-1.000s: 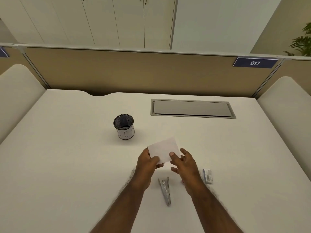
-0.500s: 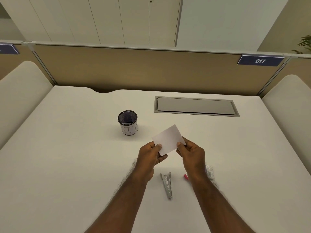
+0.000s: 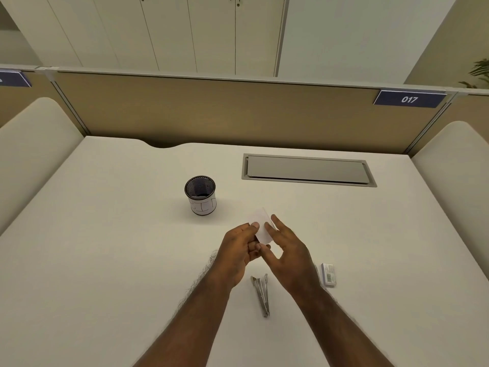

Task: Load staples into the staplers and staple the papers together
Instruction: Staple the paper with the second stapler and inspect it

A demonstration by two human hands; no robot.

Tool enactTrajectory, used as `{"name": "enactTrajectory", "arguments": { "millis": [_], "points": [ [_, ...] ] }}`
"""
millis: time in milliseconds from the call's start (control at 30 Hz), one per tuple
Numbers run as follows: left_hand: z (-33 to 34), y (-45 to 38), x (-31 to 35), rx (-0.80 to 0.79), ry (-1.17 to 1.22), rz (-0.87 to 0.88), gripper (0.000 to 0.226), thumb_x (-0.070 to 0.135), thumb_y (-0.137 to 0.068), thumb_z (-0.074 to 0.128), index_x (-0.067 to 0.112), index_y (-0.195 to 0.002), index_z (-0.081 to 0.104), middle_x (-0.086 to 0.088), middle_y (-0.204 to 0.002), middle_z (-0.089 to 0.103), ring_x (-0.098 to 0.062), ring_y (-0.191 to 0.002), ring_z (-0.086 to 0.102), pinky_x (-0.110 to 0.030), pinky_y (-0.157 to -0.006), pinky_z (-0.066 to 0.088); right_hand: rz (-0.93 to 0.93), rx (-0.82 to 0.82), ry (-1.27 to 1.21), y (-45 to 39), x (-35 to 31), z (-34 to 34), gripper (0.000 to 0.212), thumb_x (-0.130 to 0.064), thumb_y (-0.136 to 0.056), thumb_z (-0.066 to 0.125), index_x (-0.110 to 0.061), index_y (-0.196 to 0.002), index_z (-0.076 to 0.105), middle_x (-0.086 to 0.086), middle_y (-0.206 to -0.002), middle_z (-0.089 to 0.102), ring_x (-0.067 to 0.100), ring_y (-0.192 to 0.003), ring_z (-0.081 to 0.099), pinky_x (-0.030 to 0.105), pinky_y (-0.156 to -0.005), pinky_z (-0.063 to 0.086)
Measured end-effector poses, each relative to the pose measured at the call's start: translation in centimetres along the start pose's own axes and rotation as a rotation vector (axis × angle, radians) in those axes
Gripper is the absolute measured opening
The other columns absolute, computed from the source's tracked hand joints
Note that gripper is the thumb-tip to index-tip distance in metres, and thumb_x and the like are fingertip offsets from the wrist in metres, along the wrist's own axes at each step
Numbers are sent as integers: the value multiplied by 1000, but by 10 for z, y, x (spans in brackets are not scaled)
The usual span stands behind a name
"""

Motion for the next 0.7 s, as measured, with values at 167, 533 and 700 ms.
{"name": "enactTrajectory", "arguments": {
  "millis": [167,533,700],
  "points": [
    [-4,-2,0,54,-49,18,20,21,-96,59,14,-83,72,-1,-60,65,-14,-57,63,-49,-90,56,8,-42,41,1,-5,0,53,-43,-92,59,-32,-142,45,-14,-154,33,7,-140,37,45,-113,38],
    [-9,-2,3,153,-54,26,14,14,-96,58,6,-102,67,-16,-101,74,-24,-86,74,-29,-66,59,20,96,-75,-3,-11,-13,39,-31,-93,61,-25,-131,58,-10,-137,55,4,-120,53,18,-97,44],
    [-8,-2,2,133,-56,20,14,14,-96,58,5,-103,67,-20,-104,73,-30,-93,72,-38,-76,60,307,145,-288,-14,8,-20,19,-31,-92,63,-22,-107,70,-9,-100,70,7,-81,67,8,-63,47]
  ]
}}
Point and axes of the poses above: each hand's wrist, its own y-axis away from the middle knuckle, its own z-axis out of the palm, x = y × z, the point moved 7 cm from there along -y, towards the middle knuckle
